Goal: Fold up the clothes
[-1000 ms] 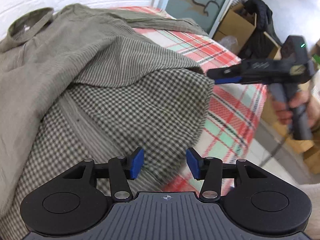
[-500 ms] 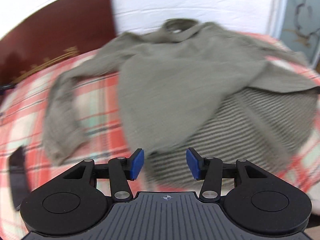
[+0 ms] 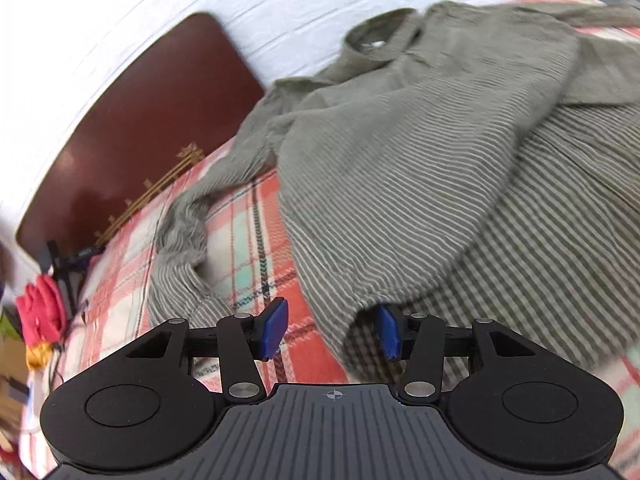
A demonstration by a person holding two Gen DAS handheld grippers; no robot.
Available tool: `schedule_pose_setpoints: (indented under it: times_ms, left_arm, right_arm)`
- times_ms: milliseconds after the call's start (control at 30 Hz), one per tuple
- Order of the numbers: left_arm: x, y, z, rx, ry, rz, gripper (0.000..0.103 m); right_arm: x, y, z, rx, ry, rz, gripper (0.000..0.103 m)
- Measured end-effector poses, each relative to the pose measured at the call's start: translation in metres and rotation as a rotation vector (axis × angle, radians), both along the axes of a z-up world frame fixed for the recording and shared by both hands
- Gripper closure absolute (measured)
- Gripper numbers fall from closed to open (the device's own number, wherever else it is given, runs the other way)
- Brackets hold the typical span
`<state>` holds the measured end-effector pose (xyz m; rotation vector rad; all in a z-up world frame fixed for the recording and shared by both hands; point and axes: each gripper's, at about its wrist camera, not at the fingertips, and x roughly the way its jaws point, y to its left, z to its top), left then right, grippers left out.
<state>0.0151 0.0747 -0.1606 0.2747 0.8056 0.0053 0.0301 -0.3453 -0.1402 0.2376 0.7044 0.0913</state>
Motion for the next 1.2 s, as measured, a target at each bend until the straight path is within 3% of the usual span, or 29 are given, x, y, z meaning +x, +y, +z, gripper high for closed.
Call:
schedule_pose_setpoints:
  times_ms: [33, 67, 267, 467, 533, 600, 733, 900, 1000, 1100, 1200]
  left_arm:
    - [-0.001, 0.005, 0.002, -0.028, -0.006, 0.021, 0.098]
    - [-0.002, 0.010, 0.004, -0.056, -0.012, 0.042, 0.103]
    - [-0.007, 0.041, 0.015, -0.225, -0.048, 0.169, 0.103]
    - [-0.017, 0.058, -0.011, -0.261, 0.047, 0.257, 0.103]
    - [-0.018, 0.056, -0.014, -0.251, 0.045, 0.260, 0.103]
    - [-0.020, 0.054, -0.013, -0.236, 0.036, 0.256, 0.076]
    - [-0.028, 0.045, 0.001, -0.201, 0.007, 0.209, 0.054]
    - [-0.038, 0.033, 0.021, -0.160, -0.026, 0.141, 0.049]
    - [-0.038, 0.007, 0.033, -0.134, -0.067, 0.001, 0.042]
    - [-0.028, -0.030, 0.032, -0.070, -0.071, -0.157, 0.041]
    - [-0.017, -0.056, 0.024, -0.078, -0.047, -0.269, 0.041]
  right_arm:
    - [0.000, 0.002, 0.000, -0.007, -0.002, 0.006, 0.051]
    - [0.000, 0.004, 0.001, -0.015, -0.003, 0.012, 0.051]
    - [-0.001, 0.001, -0.001, -0.043, 0.013, 0.009, 0.051]
    - [0.002, 0.005, -0.004, -0.045, 0.025, 0.028, 0.051]
    - [0.001, 0.007, -0.004, -0.058, 0.025, 0.039, 0.050]
    - [0.001, 0.008, -0.003, -0.070, 0.025, 0.044, 0.049]
    - [0.000, 0.013, 0.001, -0.079, 0.011, 0.072, 0.049]
    - [0.010, 0.043, 0.009, -0.139, -0.031, 0.227, 0.046]
    - [0.022, 0.070, 0.014, -0.203, -0.058, 0.357, 0.042]
    - [0.030, 0.107, 0.015, -0.361, -0.095, 0.555, 0.035]
    - [0.030, 0.141, 0.005, -0.618, -0.164, 0.708, 0.029]
